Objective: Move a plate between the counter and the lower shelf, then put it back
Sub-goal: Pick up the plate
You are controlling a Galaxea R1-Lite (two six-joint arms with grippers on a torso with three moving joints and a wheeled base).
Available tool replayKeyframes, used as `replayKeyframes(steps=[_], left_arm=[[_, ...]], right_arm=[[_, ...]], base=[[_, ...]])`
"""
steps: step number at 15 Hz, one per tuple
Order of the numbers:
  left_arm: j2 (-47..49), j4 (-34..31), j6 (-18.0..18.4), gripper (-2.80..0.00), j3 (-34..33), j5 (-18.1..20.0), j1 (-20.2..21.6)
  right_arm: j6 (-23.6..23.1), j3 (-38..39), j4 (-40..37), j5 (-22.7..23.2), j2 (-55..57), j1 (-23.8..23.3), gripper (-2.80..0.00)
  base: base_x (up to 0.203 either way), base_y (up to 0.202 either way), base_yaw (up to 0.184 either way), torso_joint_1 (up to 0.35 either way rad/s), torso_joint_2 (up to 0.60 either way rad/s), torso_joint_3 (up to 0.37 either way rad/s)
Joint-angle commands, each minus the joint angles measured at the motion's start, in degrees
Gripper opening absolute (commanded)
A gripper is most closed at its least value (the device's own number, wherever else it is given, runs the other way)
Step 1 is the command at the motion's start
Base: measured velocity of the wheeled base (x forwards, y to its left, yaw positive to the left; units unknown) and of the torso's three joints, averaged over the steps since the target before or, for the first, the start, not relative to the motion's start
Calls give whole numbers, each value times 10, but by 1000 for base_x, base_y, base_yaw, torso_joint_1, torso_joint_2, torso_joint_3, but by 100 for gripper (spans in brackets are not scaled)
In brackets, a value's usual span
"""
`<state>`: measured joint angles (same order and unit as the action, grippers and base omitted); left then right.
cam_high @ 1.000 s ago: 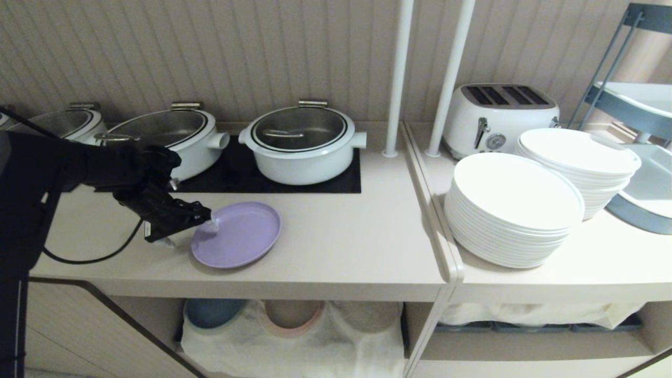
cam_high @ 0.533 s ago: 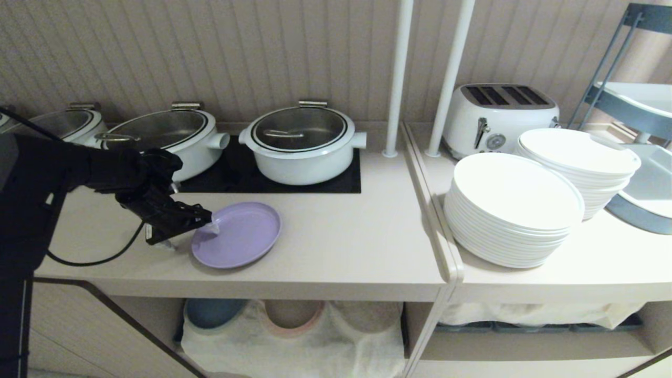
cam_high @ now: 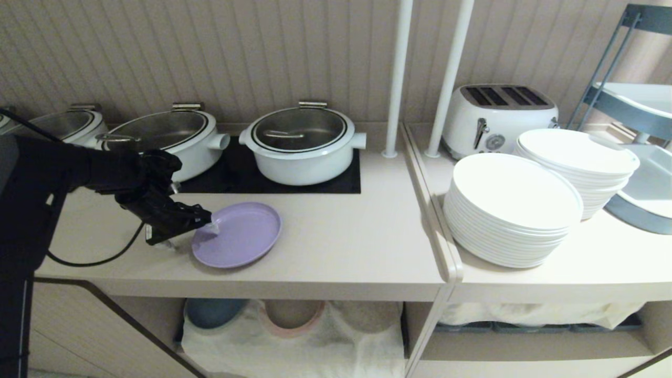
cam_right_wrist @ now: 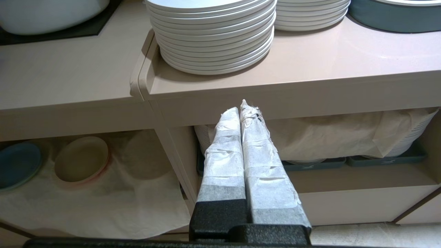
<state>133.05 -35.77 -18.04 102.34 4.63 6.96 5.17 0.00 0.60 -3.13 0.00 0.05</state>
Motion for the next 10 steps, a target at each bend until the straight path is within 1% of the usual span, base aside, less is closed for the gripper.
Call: replayKeyframes(steps=[1, 2, 3, 10], left_arm=[[5, -3, -1, 0, 0, 0, 2], [5, -2, -1, 0, 0, 0, 3], [5, -2, -1, -280, 0, 0, 3], [9, -4, -2, -280, 0, -2, 7]], right_arm=[[0, 0, 0, 0, 0, 0, -280], [0, 0, 0, 0, 0, 0, -280], [0, 0, 0, 0, 0, 0, -280], [0, 0, 0, 0, 0, 0, -280]], base=[[0, 0, 0, 0, 0, 0], [0, 0, 0, 0, 0, 0], [0, 0, 0, 0, 0, 0], [0, 0, 0, 0, 0, 0]])
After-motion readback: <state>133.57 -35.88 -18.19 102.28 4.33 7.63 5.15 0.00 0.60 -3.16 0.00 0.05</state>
